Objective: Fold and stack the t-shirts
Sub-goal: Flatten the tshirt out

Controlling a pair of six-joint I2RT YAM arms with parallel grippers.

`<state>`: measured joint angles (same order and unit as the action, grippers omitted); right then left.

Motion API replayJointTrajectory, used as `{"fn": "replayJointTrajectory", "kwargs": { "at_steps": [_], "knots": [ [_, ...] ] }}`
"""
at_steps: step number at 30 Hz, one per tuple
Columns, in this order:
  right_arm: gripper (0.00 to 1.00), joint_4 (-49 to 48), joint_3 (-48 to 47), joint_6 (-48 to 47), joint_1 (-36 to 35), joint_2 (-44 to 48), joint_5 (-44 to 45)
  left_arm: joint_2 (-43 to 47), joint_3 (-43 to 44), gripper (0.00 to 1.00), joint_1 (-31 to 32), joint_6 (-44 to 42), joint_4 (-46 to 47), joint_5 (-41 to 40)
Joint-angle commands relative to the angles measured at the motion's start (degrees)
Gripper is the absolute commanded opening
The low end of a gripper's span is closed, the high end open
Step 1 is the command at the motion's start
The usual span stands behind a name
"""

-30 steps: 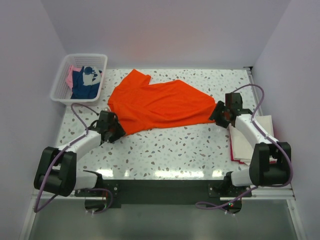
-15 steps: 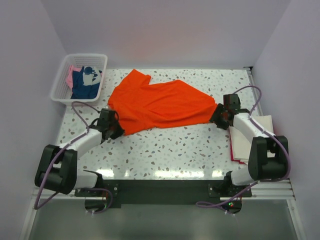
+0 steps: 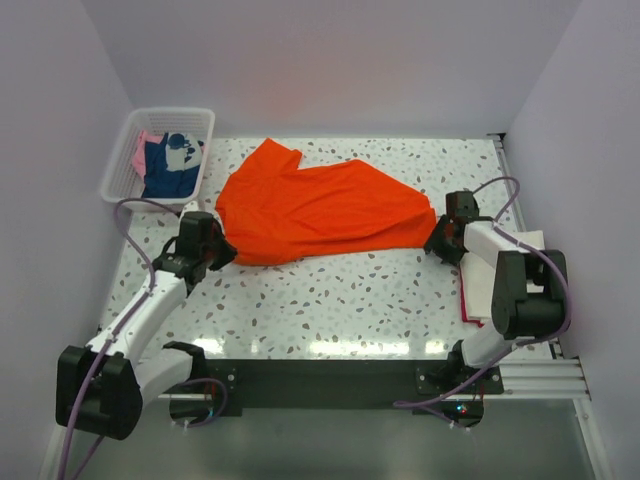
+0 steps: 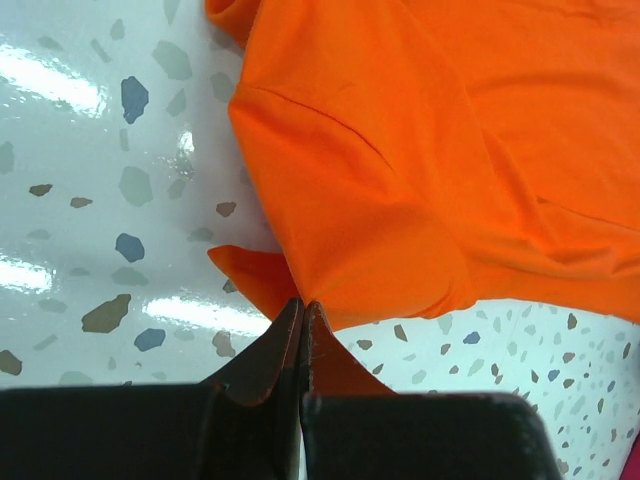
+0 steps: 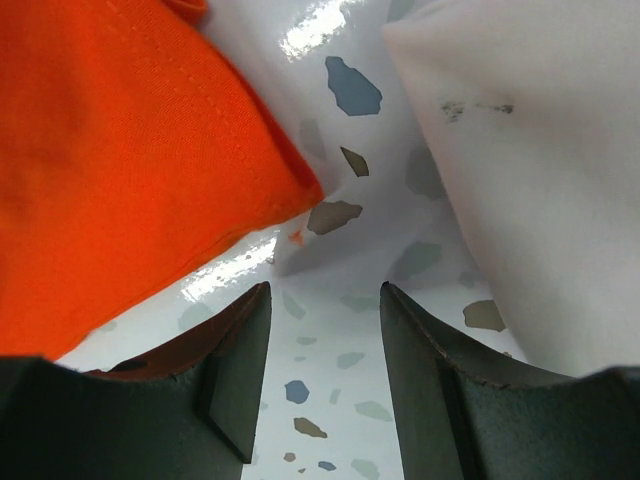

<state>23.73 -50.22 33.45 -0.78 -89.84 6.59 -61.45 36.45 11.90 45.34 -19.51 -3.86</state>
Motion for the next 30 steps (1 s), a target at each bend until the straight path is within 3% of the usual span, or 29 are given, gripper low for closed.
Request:
{"fn": "replayJointTrajectory", "kwargs": {
  "at_steps": [1, 14, 30],
  "knots": [
    [0.51, -2.63, -2.6, 1.35, -0.01, -2.52, 1.5, 2.83, 0.47, 0.0, -1.44, -1.75, -1.59, -0.45],
    [0.5, -5.79, 0.73, 4.16, -0.02, 1.86, -1.23, 3.79, 1.08, 0.0, -2.32, -2.72, -2.2, 1.75],
    [0.5, -7.73, -1.29, 4.34, -0.19, -2.62, -0.44, 4.67, 0.91, 0.0, -2.32, -2.72, -2.64, 2.19]
  ]
}}
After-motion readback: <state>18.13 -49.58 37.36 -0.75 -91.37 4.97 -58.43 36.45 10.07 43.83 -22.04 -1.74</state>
